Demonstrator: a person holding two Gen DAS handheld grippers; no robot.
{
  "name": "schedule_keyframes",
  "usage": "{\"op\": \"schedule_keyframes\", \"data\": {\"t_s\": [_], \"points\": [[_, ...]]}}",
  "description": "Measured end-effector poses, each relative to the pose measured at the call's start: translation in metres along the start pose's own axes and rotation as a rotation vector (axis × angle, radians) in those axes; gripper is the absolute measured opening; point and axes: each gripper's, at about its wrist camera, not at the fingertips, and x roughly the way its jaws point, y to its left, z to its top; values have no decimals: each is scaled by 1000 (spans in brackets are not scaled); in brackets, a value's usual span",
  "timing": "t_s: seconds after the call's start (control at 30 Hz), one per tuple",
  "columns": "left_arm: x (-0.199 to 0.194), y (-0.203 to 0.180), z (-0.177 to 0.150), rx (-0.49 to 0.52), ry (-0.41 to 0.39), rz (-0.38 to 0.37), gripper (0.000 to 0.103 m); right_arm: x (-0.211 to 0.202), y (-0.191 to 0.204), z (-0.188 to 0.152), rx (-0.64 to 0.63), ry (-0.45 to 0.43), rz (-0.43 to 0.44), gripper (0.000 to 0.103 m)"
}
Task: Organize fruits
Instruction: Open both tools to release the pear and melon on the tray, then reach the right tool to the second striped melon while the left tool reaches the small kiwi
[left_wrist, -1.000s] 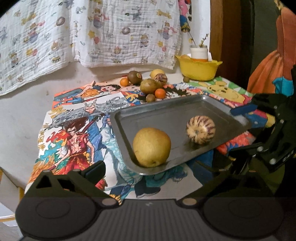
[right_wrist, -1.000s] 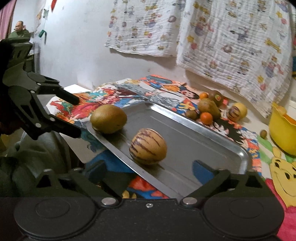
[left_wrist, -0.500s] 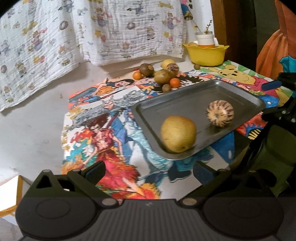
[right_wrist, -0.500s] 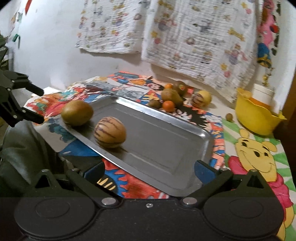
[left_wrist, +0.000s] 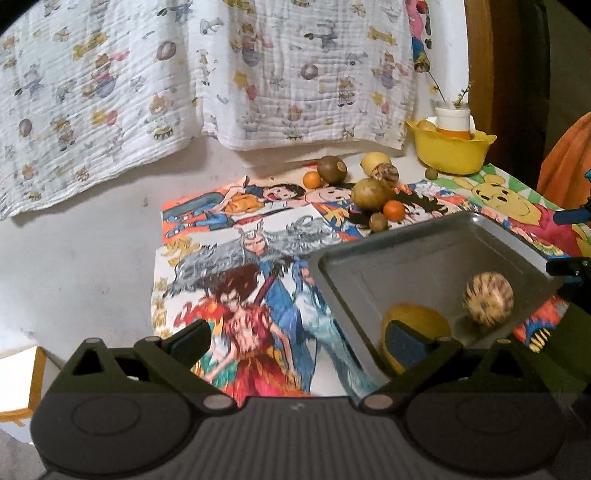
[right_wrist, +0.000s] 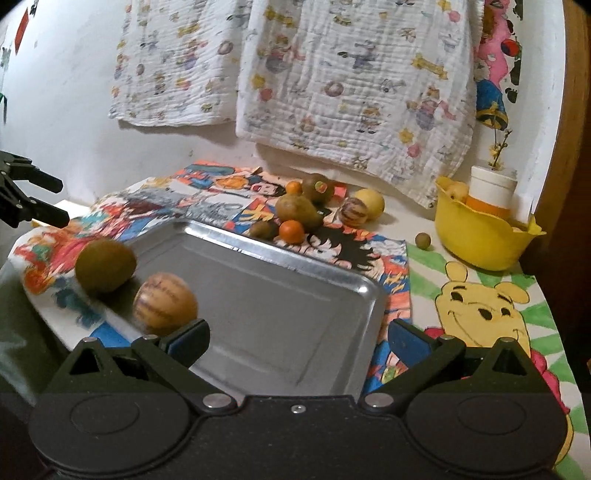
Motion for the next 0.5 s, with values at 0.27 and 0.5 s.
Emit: {"op": "schedule_keyframes", "data": {"t_s": [0.27, 0.5], "points": [[39, -4, 33, -6, 17, -29, 103, 31, -16, 22, 26, 1, 4, 102], [84, -14, 63, 40, 47, -49, 103, 71, -40, 44, 31, 7, 8, 102]]}}
